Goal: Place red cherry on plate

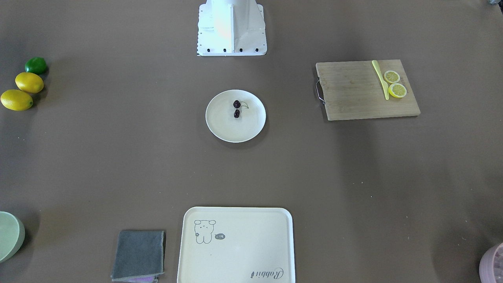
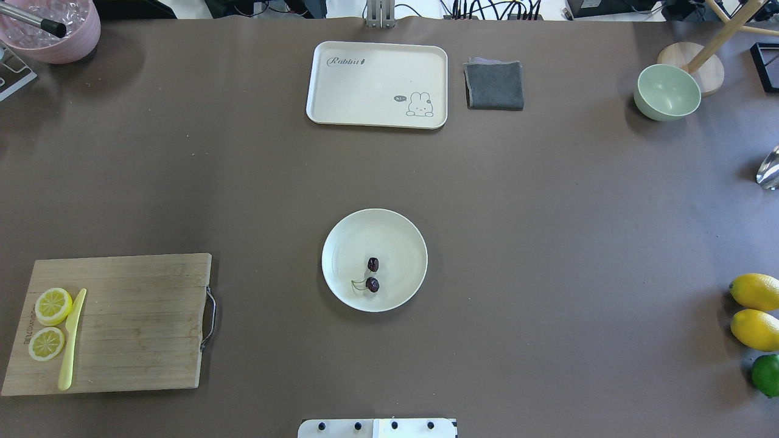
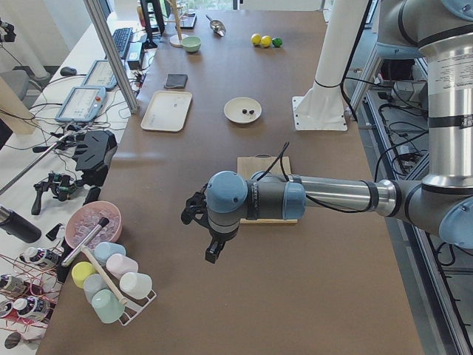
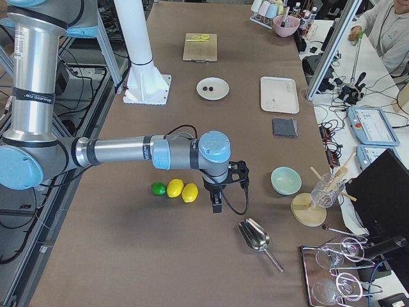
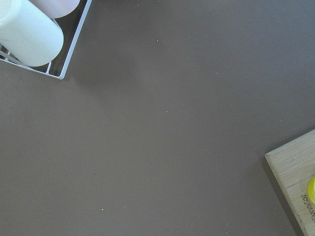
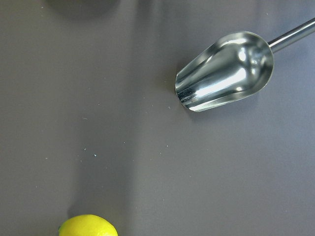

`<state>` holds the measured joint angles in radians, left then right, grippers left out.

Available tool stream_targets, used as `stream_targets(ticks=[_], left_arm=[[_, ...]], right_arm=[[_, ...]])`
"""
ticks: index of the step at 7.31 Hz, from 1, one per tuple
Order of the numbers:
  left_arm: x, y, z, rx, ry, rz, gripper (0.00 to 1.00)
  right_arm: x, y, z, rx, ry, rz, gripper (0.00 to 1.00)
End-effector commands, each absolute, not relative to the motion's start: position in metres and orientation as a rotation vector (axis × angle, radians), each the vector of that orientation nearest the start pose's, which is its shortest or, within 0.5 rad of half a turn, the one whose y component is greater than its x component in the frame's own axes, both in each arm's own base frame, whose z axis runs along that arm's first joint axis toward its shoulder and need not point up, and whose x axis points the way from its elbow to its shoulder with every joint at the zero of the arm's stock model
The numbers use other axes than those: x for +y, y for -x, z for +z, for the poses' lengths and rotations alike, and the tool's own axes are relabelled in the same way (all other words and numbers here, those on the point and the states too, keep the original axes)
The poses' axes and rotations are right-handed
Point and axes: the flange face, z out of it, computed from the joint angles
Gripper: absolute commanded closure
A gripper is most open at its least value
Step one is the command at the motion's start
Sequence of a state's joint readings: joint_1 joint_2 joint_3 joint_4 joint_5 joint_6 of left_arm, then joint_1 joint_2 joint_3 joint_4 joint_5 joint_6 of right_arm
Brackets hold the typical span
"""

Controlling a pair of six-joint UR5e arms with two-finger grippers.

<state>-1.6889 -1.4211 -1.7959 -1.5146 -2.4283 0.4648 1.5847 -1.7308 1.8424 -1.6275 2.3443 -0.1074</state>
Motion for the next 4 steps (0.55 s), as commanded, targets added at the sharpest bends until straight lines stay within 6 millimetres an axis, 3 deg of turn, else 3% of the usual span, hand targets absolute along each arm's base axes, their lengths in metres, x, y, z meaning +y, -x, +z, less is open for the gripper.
stream_targets(ticks=[1,4], left_arm=[[-0.4184,0.1074,0.6203,0.823,-0.257,0.331,0.02],[-0.4184,0.1074,0.6204,0.823,-0.257,0.331,0.02]], right_arm=[[-0.4241,-0.0695,0.6045,-0.770,-0.098,-0.110,0.00],[-0.4242,-0.0688,0.6052,-0.771,-0.095,-0.109,0.00]])
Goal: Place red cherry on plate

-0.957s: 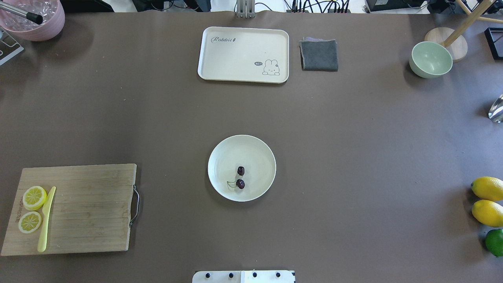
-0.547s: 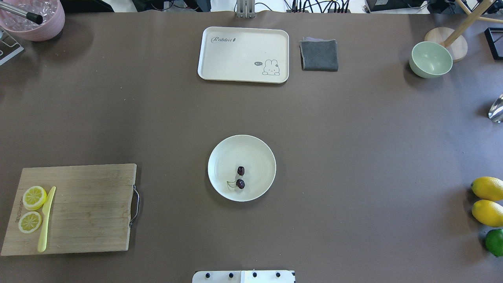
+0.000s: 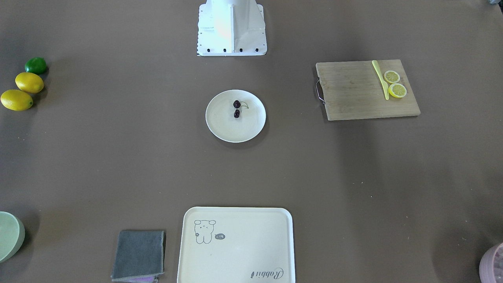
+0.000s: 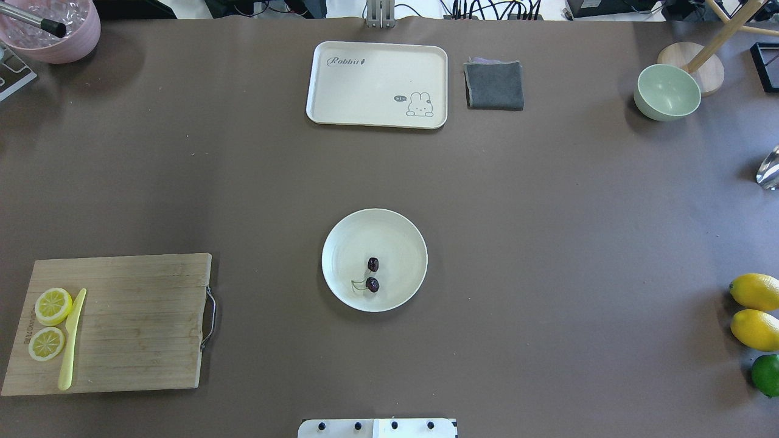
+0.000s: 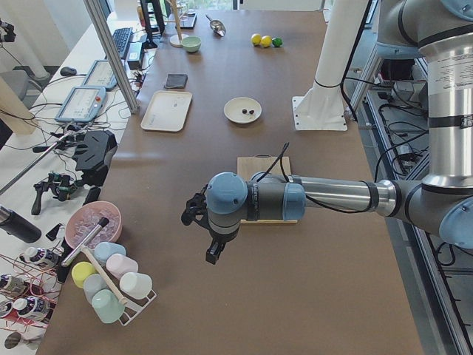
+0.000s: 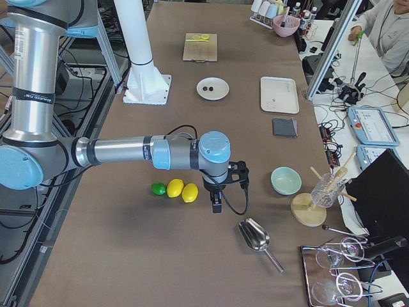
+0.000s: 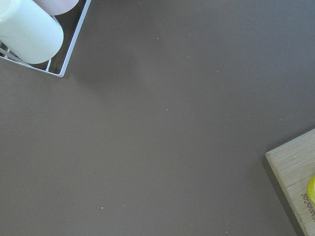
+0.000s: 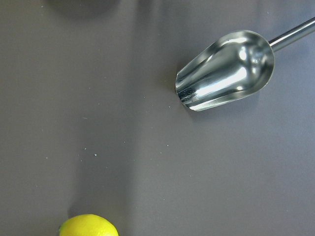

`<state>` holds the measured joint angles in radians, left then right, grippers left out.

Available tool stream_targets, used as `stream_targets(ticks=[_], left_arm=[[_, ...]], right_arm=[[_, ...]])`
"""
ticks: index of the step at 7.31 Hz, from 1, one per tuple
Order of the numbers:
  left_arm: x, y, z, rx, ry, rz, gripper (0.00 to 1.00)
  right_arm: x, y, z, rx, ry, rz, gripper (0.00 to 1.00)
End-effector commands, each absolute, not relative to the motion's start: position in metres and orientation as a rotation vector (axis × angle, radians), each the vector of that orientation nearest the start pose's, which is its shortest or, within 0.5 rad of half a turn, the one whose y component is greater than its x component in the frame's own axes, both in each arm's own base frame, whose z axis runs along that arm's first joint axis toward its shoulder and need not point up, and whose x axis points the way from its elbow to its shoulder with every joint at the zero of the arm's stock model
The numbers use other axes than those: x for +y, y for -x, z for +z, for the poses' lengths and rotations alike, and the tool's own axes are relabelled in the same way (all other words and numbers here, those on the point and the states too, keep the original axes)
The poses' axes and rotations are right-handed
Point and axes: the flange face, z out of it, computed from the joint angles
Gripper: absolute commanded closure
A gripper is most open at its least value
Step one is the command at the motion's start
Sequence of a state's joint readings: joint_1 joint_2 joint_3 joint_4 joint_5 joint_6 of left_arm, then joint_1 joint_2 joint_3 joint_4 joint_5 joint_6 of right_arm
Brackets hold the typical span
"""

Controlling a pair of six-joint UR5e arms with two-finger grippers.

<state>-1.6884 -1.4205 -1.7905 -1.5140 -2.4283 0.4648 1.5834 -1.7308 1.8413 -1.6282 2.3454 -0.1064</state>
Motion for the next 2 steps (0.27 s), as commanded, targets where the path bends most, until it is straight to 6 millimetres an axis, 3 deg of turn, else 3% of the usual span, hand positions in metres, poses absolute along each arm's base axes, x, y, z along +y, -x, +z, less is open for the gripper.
stream_targets(ticks=[1,2], left_arm=[[-0.4184,0.1074,0.6204,0.823,-0.257,0.331,0.02],[-0.4156,0.1071,0.6229,0.824,-0.251,0.329,0.02]], right_arm=[[-0.4250,-0.0682,0.6046,-0.771,-0.095,-0.110,0.00],[-0.4250,-0.0682,0.6046,-0.771,-0.095,-0.110,0.00]])
